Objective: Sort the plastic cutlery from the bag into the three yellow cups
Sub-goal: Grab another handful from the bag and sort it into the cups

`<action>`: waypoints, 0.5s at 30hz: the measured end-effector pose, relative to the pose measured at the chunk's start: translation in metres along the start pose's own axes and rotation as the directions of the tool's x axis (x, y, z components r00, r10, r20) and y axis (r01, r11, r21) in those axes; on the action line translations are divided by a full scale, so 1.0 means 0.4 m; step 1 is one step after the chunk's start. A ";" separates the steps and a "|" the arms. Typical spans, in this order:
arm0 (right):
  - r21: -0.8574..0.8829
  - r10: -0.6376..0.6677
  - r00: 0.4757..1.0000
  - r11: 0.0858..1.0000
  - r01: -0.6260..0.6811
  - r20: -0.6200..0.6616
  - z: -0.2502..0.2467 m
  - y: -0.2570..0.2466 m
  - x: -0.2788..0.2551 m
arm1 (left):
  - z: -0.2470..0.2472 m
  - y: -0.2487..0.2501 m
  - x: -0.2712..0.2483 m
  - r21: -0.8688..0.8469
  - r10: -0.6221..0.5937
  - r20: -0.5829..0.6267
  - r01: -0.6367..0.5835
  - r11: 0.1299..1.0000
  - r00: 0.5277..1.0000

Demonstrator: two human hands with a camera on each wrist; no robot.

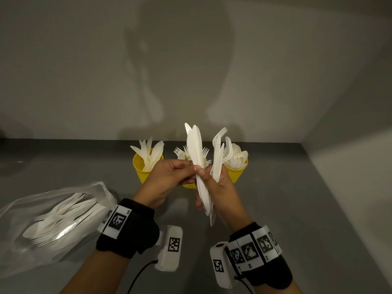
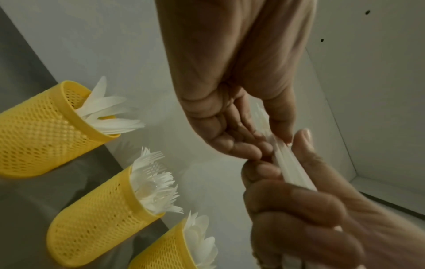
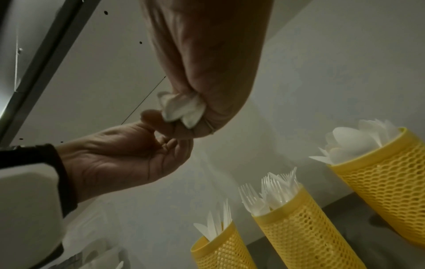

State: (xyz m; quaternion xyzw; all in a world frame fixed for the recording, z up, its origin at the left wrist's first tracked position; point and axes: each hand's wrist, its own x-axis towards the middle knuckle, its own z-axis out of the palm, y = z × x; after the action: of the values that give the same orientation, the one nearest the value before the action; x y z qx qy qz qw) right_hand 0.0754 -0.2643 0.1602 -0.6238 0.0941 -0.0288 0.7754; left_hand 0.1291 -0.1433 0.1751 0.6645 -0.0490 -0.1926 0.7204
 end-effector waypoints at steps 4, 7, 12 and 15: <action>0.006 -0.004 1.000 1.000 0.004 -0.017 0.001 0.008 0.002 | 0.002 -0.009 0.000 -0.014 0.009 0.035 -0.008 1.000 0.999; 0.019 -0.031 0.999 0.999 0.032 -0.010 0.001 0.014 0.004 | -0.002 -0.011 -0.001 0.017 0.026 0.054 -0.027 0.999 0.998; 0.092 -0.022 0.997 0.995 0.029 -0.078 -0.003 0.036 0.024 | -0.024 -0.009 0.014 -0.010 0.075 -0.058 -0.076 0.997 0.995; 0.042 -0.004 0.992 0.999 0.010 -0.129 -0.020 0.052 0.036 | -0.069 -0.006 0.045 0.009 0.127 -0.221 -0.128 0.992 0.967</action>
State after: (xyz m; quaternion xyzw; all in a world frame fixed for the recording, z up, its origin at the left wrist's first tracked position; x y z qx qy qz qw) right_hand 0.0867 -0.2697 0.1366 -0.6045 0.1411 -0.0739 0.7806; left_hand 0.1542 -0.1235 0.1661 0.6753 -0.0104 -0.0708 0.7341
